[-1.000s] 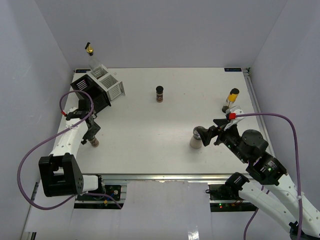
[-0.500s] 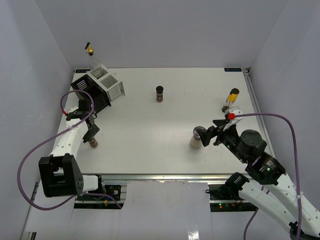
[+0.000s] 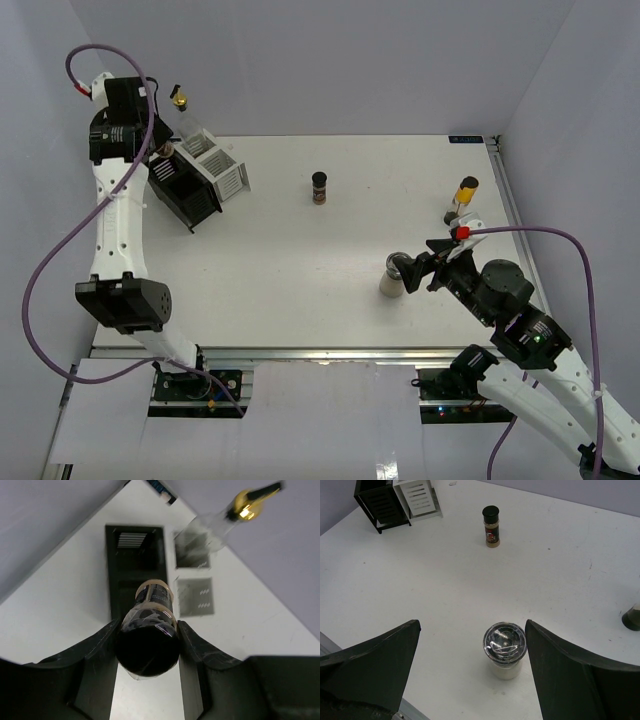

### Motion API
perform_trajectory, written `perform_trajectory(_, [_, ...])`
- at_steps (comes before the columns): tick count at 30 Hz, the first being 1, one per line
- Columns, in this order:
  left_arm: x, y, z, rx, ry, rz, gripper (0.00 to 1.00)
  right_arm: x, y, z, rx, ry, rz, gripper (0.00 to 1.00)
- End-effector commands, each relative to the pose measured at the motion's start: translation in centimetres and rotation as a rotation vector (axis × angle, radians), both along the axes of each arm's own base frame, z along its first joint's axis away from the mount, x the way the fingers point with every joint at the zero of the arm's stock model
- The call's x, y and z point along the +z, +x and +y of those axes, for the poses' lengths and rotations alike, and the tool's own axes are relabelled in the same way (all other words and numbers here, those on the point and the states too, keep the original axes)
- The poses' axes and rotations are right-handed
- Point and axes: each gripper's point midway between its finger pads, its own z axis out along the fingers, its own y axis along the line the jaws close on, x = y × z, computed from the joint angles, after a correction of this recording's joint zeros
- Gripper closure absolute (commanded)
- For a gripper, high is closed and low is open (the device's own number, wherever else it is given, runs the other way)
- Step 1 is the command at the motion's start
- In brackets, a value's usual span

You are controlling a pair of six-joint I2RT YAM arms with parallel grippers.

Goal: Organize the condiment bottles

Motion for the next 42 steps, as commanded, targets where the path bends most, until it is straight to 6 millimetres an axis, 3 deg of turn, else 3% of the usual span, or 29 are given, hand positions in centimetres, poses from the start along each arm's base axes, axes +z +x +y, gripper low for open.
perform_trajectory(1, [-0.5,4.4,-0.3,-0.092,0.027,0.029,1.0,1.1,-0.1,0.4,0.013,0.031,-0.017,0.08])
perform_trajectory(3, [-1.8,6.7,0.5,-0.073,0.055,0.049,1.0,1.1,-0.1,0.6,0.021,0.03,-0.014,0.08])
perform_trajectory(5, [-0.4,7.7,1.2,-0.062,0.091,0.009,1.0,1.2,-0.2,0.5,0.02,0.032,-0.016,0.08])
perform_trajectory(7, [-0.4,9.2,1.7,-0.058,0.113,-0.014,1.0,1.4,-0.3,0.4,0.018,0.037,-0.022,0.08])
perform_trajectory(11, [-0.4,10.4,2.8,-0.029,0.165,-0.034,1.0,1.4,-0.4,0.2,0.015,0.044,-0.024,0.08])
perform_trajectory(14, [-0.7,11.0,3.6,-0.002,0.192,-0.041,1.0,0.7,0.0,0.1,-0.005,0.034,-0.019,0.08])
perform_trajectory(33, [-9.0,11.6,5.4,-0.004,0.191,0.135,1.0,0.0,0.7,0.1,-0.033,0.018,-0.007,0.08])
perform_trajectory(42, [-10.7,12.4,6.2,-0.01,0.177,0.151,1.0,-0.2,0.8,0.0,-0.039,0.009,-0.001,0.08])
